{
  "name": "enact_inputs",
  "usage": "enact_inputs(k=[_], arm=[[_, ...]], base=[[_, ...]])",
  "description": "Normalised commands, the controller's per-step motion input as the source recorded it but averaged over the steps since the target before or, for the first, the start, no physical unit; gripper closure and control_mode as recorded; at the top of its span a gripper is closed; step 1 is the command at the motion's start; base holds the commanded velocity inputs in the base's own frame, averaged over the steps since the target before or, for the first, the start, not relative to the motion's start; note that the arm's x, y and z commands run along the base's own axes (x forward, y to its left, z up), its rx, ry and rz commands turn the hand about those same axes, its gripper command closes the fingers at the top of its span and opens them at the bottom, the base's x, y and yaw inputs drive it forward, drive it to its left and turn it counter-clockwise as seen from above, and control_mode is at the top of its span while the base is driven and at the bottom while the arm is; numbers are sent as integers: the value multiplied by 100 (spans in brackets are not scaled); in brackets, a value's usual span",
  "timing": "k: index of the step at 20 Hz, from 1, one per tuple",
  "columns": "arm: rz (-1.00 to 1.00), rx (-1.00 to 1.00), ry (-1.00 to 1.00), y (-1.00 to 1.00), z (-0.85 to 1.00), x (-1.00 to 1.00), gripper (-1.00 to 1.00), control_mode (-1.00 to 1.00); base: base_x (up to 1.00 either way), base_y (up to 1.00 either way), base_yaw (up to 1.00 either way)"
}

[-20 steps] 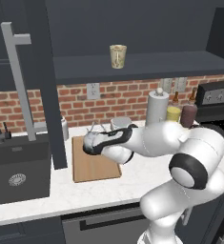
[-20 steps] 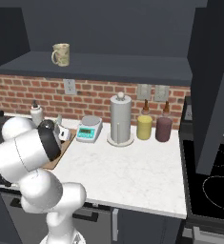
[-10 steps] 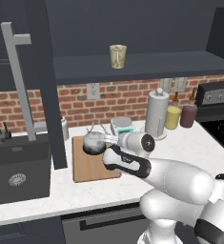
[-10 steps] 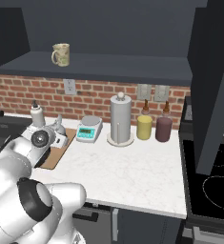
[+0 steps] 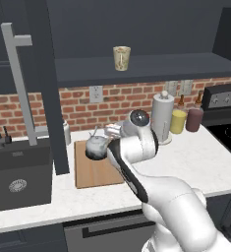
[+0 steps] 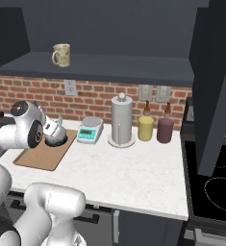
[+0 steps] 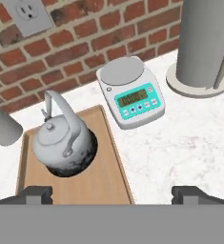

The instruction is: Pick the kettle from the counter and place it on the tray. Then pick the mug from the cabinet and place it on the tray. Then close the cabinet doors.

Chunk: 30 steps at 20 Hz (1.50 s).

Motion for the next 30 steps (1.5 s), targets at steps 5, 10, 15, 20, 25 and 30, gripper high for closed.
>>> enact_inputs(k=[5,10,15,20,25,30], arm=[[-3,-4,16,-7,9,0,-100,-100],[0,0,0,0,0,-8,-100,-100],[0,-1,-15,0,9,-44,-100,-100],[0,-2,-28,0,48,-34,-100,-100],[0,-3,-20,0,74,-21,-100,-100],[0,-4,-16,0,83,-10,-100,-100]], base=[[0,0,0],[0,0,0],[0,0,0],[0,0,0],[0,0,0],[0,0,0]])
